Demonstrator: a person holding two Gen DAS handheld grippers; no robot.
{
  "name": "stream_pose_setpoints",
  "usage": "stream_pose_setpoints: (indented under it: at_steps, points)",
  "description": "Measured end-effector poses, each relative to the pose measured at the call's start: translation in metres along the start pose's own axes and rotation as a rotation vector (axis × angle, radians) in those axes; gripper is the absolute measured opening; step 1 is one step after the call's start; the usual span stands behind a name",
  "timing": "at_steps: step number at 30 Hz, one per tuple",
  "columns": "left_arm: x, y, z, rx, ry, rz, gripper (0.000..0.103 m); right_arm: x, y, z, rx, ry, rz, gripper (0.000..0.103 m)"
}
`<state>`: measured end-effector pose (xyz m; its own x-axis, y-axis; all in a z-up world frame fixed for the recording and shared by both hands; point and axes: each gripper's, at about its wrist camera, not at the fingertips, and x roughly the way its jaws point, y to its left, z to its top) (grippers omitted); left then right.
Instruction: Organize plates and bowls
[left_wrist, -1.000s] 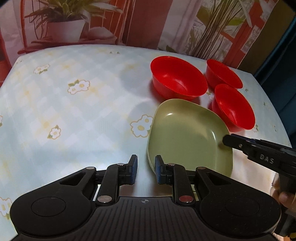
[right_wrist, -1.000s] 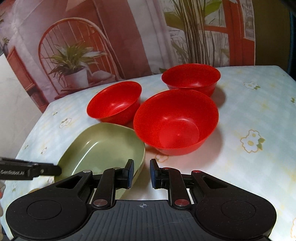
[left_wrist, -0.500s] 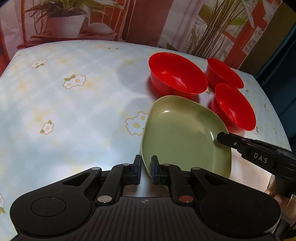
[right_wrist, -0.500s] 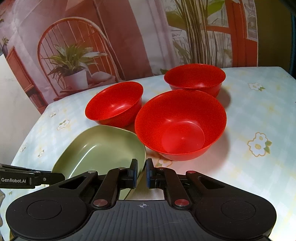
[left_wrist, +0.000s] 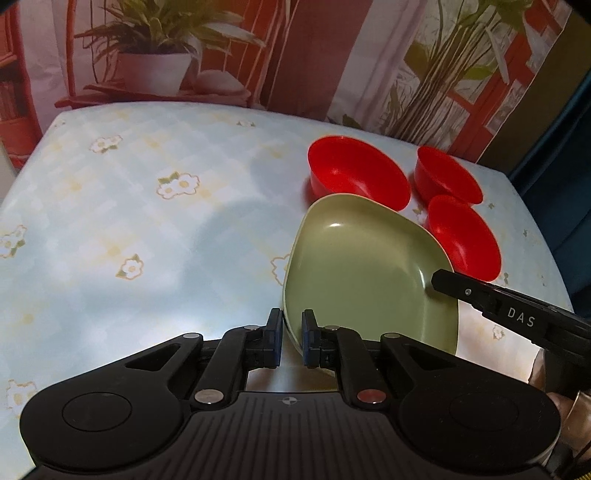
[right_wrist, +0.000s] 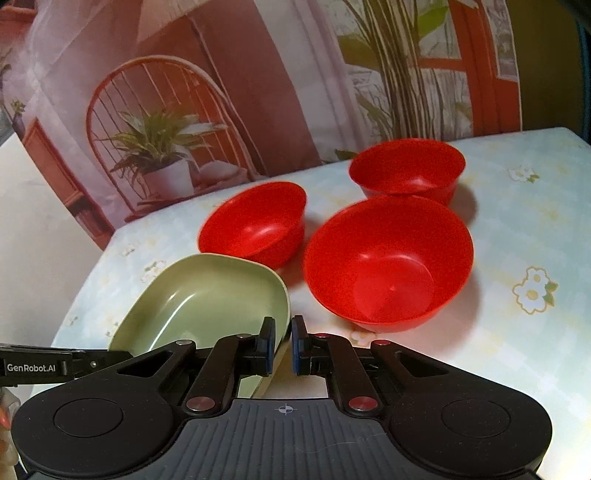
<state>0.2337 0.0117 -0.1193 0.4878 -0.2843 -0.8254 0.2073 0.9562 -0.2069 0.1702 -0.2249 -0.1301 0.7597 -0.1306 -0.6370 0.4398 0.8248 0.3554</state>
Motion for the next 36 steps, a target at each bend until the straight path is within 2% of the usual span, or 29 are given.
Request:
stream_pose_setpoints:
  at_steps: [11,25,32,36]
  points:
    - [-0.040,0.003,-0.014,-0.012,-0.040,-0.005,0.012,-0.024,0.019,0.001,-0.023,-0.022,0.051,0.007]
    - [-0.081,0.019,-0.078,-0.102,-0.043,-0.015,0.013,-0.063,0.041,-0.033,-0.095,0.030,0.117,0.007]
    - [-0.082,0.020,-0.103,-0.138,-0.035,-0.027,0.014,-0.074,0.046,-0.049,-0.123,0.057,0.114,0.007]
    - [-0.087,0.021,-0.110,-0.150,-0.057,-0.014,0.014,-0.076,0.049,-0.057,-0.144,0.067,0.105,0.007]
